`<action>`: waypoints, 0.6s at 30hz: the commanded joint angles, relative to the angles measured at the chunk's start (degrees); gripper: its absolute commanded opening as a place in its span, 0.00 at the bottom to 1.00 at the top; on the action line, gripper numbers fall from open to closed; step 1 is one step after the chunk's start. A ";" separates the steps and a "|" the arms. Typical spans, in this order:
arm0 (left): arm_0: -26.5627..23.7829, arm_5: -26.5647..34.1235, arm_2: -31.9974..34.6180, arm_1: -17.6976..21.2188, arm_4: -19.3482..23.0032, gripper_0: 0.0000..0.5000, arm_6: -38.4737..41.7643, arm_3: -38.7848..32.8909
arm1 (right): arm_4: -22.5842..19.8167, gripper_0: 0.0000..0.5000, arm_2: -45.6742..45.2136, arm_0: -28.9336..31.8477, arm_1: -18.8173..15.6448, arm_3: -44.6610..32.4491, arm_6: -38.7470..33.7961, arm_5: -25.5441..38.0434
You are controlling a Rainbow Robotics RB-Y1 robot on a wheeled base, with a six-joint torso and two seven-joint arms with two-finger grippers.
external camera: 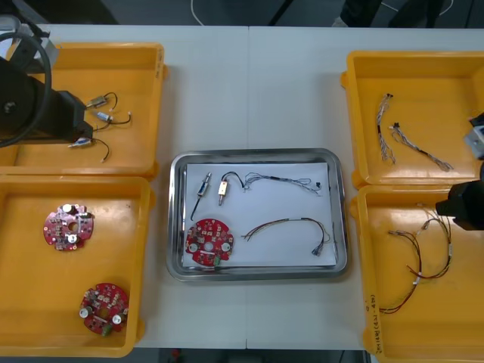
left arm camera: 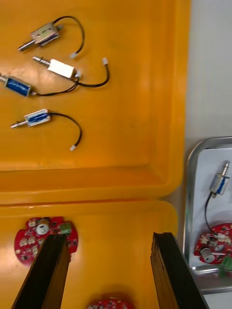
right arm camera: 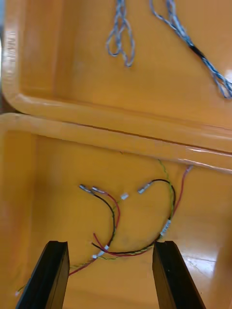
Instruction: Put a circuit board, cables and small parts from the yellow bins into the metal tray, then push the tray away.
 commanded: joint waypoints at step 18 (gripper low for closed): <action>14.03 0.39 10.21 8.00 6.63 1.00 -3.83 -2.01 | -5.93 1.00 24.89 -15.43 -3.33 -2.56 -1.71 0.16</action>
